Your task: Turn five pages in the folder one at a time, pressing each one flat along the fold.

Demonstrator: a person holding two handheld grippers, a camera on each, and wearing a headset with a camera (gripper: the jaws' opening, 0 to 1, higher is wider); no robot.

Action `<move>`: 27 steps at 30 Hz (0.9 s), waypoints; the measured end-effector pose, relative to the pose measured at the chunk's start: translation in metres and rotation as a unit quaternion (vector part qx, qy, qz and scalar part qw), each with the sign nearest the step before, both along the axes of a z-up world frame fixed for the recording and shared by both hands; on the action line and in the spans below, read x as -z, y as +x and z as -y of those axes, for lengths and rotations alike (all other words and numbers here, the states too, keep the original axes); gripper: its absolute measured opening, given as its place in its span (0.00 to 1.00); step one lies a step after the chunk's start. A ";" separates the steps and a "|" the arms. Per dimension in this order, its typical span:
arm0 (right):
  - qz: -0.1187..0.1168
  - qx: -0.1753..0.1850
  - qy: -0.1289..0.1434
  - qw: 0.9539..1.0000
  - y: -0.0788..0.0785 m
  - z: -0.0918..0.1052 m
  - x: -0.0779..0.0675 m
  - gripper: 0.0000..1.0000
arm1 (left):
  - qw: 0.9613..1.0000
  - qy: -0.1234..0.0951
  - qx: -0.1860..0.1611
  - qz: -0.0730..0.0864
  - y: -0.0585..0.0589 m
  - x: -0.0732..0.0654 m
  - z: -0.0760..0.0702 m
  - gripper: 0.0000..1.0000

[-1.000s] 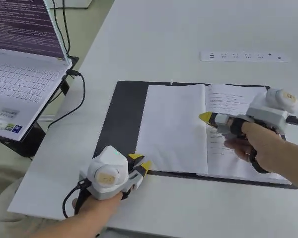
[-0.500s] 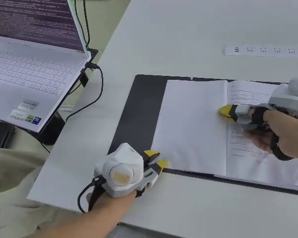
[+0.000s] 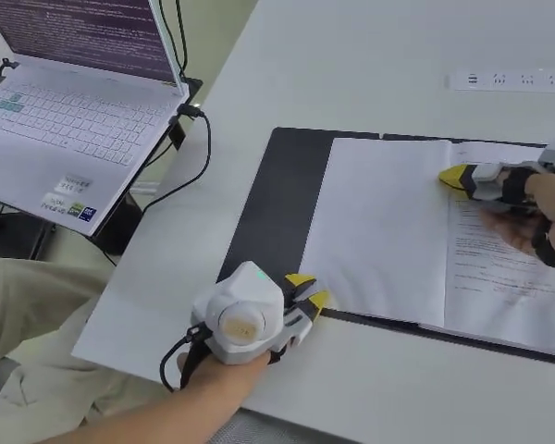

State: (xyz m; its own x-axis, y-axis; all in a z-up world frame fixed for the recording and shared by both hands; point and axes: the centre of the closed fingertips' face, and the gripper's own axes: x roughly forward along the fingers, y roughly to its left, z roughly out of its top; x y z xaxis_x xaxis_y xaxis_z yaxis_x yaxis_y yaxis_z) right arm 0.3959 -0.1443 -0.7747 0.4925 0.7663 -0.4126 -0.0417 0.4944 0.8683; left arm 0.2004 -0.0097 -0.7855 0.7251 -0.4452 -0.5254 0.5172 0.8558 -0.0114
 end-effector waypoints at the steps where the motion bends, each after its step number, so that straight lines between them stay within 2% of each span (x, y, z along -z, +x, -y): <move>1: -0.001 0.004 0.002 1.000 0.002 0.000 0.000 0.00 | 1.000 0.000 -0.001 0.000 0.000 0.000 0.000 0.11; 6: -0.002 0.026 0.016 1.000 0.016 -0.001 -0.001 0.00 | 1.000 0.000 -0.002 0.000 0.001 0.001 0.000 0.11; 8: 0.000 0.029 0.014 0.999 0.021 -0.001 -0.002 0.00 | 1.000 0.001 -0.001 0.000 0.001 0.001 -0.001 0.11; 13: 0.006 0.058 0.009 0.998 0.044 0.002 0.001 0.00 | 1.000 0.001 -0.002 0.000 0.001 0.001 -0.001 0.11; 17: 0.009 0.066 0.003 0.998 0.052 0.002 0.001 0.00 | 1.000 -0.002 -0.004 0.002 0.001 0.001 -0.001 0.11; 23: 0.012 0.104 0.003 0.994 0.077 0.010 0.004 0.00 | 1.000 -0.002 -0.004 0.002 0.002 0.001 -0.001 0.12; 27: 0.009 0.107 0.003 0.994 0.077 0.008 0.003 0.00 | 1.000 -0.005 -0.007 0.003 0.002 0.001 -0.001 0.11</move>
State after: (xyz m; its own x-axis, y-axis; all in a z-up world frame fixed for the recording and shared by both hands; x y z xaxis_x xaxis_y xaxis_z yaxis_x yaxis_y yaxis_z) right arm 0.4732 -0.1522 -0.7776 0.6517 0.6462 -0.3973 0.0478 0.4877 0.8717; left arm 0.2025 -0.0090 -0.7866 0.7338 -0.4402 -0.5174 0.5057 0.8625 -0.0166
